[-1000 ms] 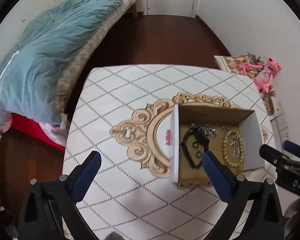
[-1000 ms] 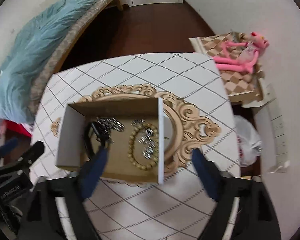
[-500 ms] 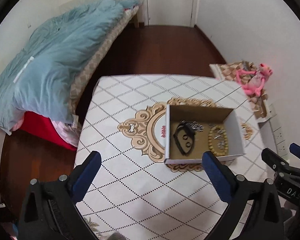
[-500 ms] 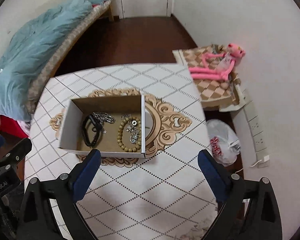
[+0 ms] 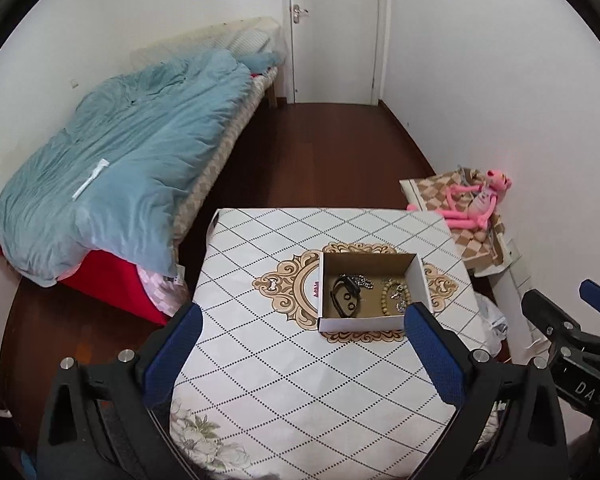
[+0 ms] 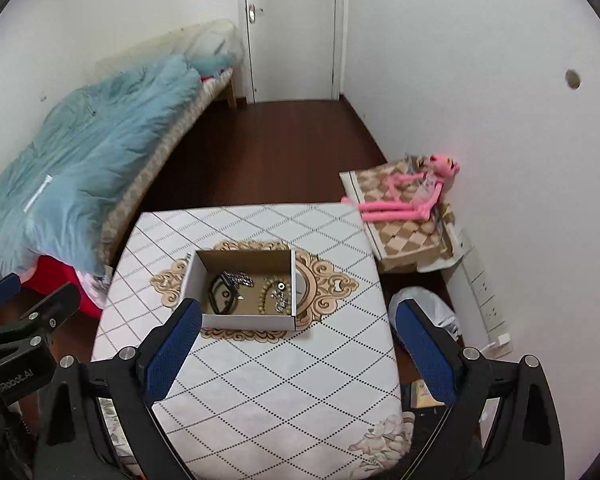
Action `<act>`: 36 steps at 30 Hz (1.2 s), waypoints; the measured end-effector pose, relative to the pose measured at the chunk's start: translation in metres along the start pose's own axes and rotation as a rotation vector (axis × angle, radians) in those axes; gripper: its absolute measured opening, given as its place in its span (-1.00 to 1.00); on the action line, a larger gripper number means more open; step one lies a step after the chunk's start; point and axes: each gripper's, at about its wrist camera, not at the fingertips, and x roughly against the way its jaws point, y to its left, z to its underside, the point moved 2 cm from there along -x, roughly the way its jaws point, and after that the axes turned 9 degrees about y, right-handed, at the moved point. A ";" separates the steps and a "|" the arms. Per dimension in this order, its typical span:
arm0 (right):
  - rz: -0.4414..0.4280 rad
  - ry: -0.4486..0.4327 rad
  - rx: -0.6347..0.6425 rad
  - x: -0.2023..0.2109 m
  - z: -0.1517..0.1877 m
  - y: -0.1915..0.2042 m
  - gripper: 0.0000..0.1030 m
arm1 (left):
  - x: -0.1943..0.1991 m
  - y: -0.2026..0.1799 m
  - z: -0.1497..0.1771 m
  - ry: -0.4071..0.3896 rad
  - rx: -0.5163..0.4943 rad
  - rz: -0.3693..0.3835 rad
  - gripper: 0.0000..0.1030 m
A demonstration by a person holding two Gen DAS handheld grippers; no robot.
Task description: Organize jewelry
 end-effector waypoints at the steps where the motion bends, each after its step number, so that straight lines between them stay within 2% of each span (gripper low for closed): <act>1: 0.001 -0.014 0.002 0.009 0.002 0.001 0.98 | 0.005 0.001 0.001 -0.007 0.004 0.001 1.00; 6: 0.004 -0.075 0.001 0.047 0.010 0.000 1.00 | 0.031 0.004 0.009 -0.030 0.025 0.004 1.00; 12: 0.017 -0.089 0.015 0.070 0.022 0.000 1.00 | 0.048 0.002 0.015 -0.053 0.004 0.005 1.00; 17: -0.003 -0.045 -0.007 0.059 0.022 -0.006 1.00 | 0.041 -0.002 0.013 -0.023 -0.006 0.007 1.00; 29: 0.028 0.008 -0.013 0.020 -0.010 -0.009 1.00 | 0.006 -0.007 -0.013 0.036 0.010 -0.024 1.00; 36: 0.044 0.060 0.008 -0.010 -0.026 -0.005 1.00 | -0.025 -0.007 -0.024 0.099 0.014 -0.029 1.00</act>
